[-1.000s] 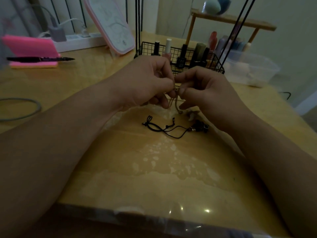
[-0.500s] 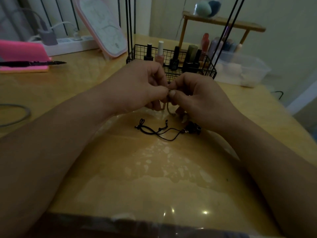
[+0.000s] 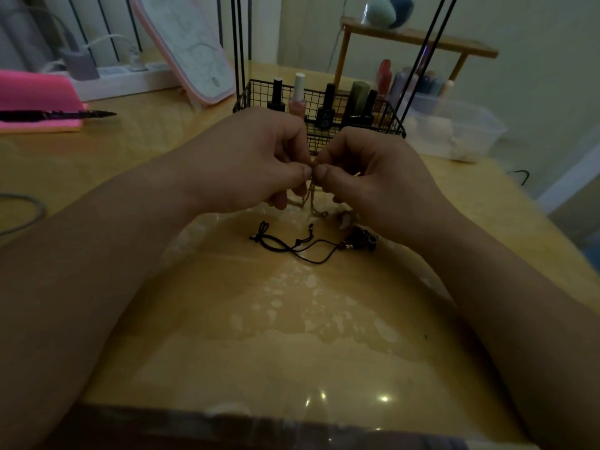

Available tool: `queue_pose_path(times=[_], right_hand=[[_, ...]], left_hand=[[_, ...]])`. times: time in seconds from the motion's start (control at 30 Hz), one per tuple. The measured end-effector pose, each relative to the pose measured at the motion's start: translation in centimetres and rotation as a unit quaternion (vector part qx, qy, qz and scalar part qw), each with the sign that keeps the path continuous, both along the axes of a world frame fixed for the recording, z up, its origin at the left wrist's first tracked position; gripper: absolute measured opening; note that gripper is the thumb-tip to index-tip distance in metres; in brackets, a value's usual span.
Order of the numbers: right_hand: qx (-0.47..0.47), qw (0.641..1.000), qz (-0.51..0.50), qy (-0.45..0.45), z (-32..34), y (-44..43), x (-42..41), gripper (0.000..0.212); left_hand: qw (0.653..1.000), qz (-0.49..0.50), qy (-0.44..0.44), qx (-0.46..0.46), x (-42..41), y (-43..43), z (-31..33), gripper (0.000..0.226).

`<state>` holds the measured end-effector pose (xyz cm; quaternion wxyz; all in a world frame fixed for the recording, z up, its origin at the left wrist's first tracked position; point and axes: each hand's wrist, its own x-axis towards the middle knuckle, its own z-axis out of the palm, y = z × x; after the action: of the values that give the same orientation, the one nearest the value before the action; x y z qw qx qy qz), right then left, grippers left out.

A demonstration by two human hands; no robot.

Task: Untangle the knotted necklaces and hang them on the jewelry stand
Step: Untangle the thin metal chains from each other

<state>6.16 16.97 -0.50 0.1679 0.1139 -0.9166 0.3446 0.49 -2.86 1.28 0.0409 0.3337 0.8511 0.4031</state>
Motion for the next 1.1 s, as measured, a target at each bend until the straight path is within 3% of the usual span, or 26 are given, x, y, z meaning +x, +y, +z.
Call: queue_pose_path(times=[0.17,0.33,0.7,0.97,1.1], right_hand=[[-0.054,0.998,0.015,-0.008,0.0,-0.2,0.0,0.004],[-0.164,0.985,0.039,-0.041,0.5,-0.2,0.0,0.004],[-0.169,0.983,0.049,-0.058,0.1,-0.3,-0.2,0.013],[-0.176,0.979,0.079,-0.066,0.4,0.5,-0.2,0.005],[-0.197,0.973,0.090,-0.073,0.5,0.6,-0.2,0.011]], left_hand=[[0.993,-0.014,-0.099,0.070,0.1,0.0,0.3,0.008],[0.957,-0.033,-0.239,0.163,-0.3,-0.3,0.5,0.010],[0.972,-0.031,-0.193,0.129,-0.5,0.2,-0.2,0.012],[0.949,-0.048,-0.259,0.172,-0.5,-0.1,0.1,0.007],[0.931,-0.053,-0.300,0.200,-0.8,-0.4,0.3,0.009]])
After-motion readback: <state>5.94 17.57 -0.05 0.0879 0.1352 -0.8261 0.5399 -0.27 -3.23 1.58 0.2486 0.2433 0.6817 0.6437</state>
